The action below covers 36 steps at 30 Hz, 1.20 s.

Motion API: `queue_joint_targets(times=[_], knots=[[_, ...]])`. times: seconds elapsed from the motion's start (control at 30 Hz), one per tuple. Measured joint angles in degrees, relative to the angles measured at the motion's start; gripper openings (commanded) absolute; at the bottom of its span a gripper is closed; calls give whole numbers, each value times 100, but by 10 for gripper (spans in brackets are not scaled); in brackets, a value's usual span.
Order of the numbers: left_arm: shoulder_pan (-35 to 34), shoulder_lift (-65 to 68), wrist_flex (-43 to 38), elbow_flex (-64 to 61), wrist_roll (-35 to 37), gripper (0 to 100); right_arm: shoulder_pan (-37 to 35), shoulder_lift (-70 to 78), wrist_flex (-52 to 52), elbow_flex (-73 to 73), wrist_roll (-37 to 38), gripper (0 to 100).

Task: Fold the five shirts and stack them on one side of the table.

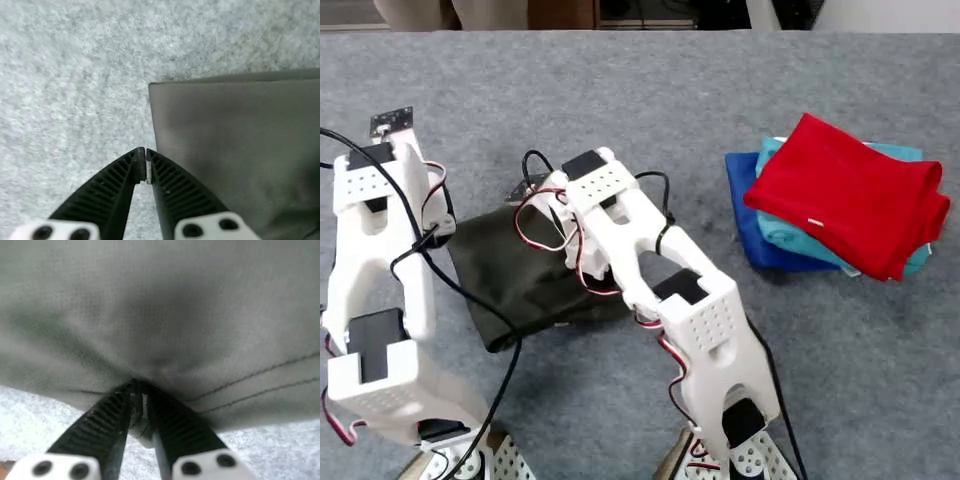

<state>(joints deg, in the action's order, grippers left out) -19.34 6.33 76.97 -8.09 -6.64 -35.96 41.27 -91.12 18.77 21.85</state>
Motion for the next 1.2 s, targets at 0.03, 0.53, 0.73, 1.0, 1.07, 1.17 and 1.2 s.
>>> queue_joint_targets(times=[0.03,0.53,0.73,1.0,1.07,1.17,1.2], knots=[[9,26,-18,-18,35,20,0,-18,18,-26,0,5],[0,985,-1319,-738,659,20,0,-26,35,-53,0,5],[-220,1020,-1530,-721,686,20,123,-44,35,-79,-18,5],[-501,1029,-615,378,510,20,299,-229,-686,747,0,5],[-501,967,-273,791,501,20,299,-413,-905,1108,0,5],[-448,932,-70,1204,501,20,290,-738,-967,1433,0,5],[-404,932,-62,1240,501,20,290,-853,-976,1459,0,5]])
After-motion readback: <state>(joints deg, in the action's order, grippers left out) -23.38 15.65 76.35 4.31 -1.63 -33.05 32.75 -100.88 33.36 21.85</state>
